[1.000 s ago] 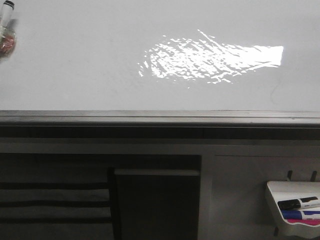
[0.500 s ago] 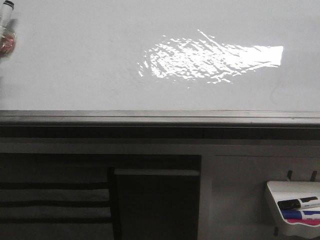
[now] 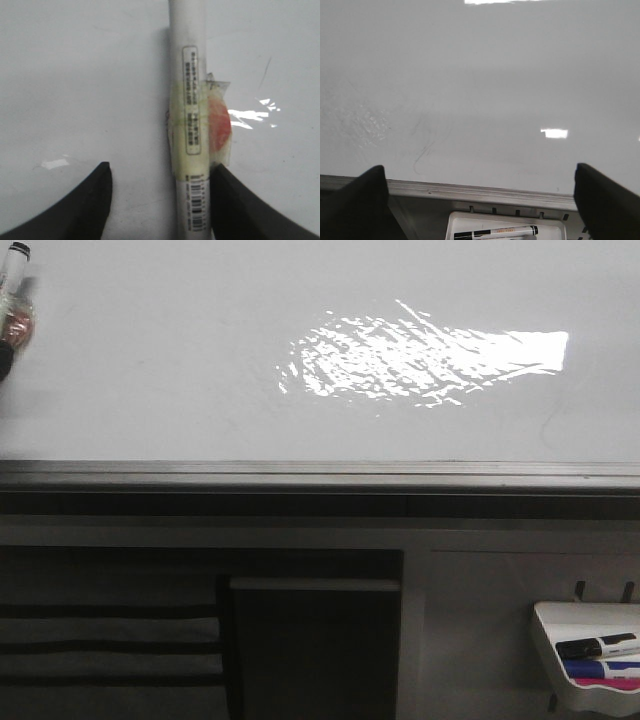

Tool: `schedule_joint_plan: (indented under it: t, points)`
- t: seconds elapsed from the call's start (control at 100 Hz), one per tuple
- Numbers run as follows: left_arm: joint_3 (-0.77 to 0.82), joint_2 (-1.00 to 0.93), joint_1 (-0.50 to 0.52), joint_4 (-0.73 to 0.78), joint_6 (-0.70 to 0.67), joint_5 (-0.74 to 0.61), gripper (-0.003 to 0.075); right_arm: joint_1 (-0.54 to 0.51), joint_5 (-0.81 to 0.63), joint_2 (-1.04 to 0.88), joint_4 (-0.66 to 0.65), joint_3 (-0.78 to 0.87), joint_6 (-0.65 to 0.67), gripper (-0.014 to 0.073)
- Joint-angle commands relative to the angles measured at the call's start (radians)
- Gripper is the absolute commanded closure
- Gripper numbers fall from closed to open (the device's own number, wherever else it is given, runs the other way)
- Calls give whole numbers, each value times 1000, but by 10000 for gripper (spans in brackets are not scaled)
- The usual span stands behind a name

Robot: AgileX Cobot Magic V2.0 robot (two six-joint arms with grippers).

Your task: Write number 9 on whiteboard

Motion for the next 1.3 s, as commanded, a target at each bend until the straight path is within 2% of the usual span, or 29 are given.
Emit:
schedule_joint_plan:
  t: [0.0, 0.21, 0.35, 0.43, 0.61, 0.73, 0.9, 0.99, 1.1, 1.16, 1.29]
  points:
    - [-30, -8, -6, -1, -2, -44, 367, -5, -70, 14, -4, -32, -5, -75]
    - [-30, -8, -29, 35, -2, -44, 584, -5, -70, 14, -4, -32, -5, -75]
    - [-30, -8, -53, 35, -2, -44, 694, -5, -70, 14, -4, -32, -5, -75]
    - [-30, -8, -55, 35, -2, -41, 741, -5, -70, 14, -4, -32, -5, -75]
    - [-30, -44, -55, 35, -2, 33, 741, -5, -67, 14, 0, -32, -5, -75]
    - [-43, -117, -55, 35, -2, 210, 741, -5, -16, 18, 59, -58, -5, -75]
    - [-151, -210, -55, 35, -2, 653, 741, 2, 132, 85, 82, -125, -7, -75]
    - [-229, -243, -55, 33, 1, 884, 741, 2, 220, 149, 104, -173, -55, -75]
    - [-342, -249, -66, 28, 73, 1114, 741, 2, 313, 239, 219, -235, -219, -75]
    - [-396, -249, -90, 3, 166, 1235, 741, 2, 360, 292, 343, -271, -345, -75]
    - [-462, -247, -157, -74, 349, 1343, 741, 4, 457, 394, 564, -338, -641, -75]
